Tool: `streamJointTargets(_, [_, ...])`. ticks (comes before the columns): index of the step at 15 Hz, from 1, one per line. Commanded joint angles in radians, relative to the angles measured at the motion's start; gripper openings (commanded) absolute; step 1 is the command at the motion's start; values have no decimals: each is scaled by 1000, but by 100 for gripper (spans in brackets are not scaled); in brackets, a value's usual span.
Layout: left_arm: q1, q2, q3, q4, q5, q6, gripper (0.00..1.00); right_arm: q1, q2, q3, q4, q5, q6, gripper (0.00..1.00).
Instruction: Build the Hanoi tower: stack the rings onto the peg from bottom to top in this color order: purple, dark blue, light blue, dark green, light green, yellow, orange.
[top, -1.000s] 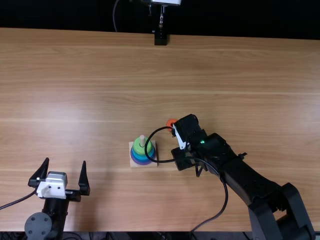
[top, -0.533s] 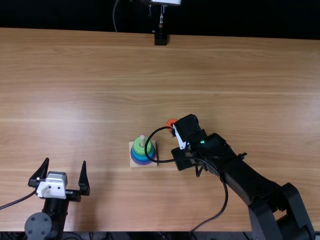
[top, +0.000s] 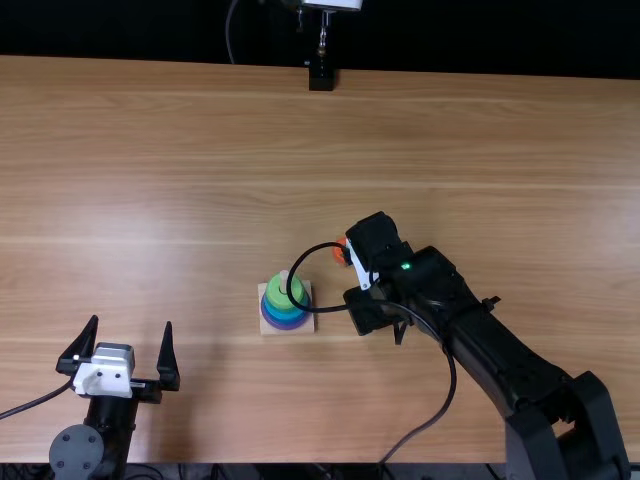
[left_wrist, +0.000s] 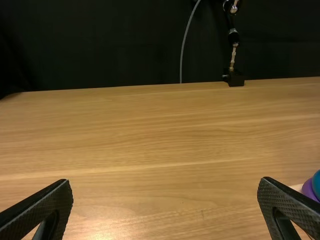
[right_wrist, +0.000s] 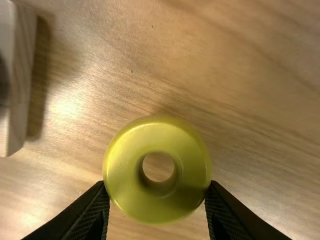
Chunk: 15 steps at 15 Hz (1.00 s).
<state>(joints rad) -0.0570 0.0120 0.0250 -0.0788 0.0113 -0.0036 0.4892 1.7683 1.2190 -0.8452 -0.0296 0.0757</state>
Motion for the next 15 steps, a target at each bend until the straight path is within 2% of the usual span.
streamJointTargets(1, [2, -12, -25, -6, 5, 5, 100, -1, 0, 63, -28, 6, -4, 0])
streamJointTargets(9, [2, -12, -25, -6, 5, 5, 100, -5, -38, -15, -63, 7, -2, 0])
streamJointTargets(10, [2, -12, -25, -6, 5, 5, 100, -5, -38, -12, -65, 7, 3, 32])
streamJointTargets(11, [2, -12, -25, -4, 5, 5, 100, -5, -38, -9, -63, 13, 2, 76])
streamJointTargets(12, [2, -12, -25, -6, 5, 5, 100, -6, -38, -7, -60, 13, 3, 100])
streamJointTargets(15, [2, -12, -25, -6, 5, 5, 100, -6, -36, -3, -49, 15, 2, 100])
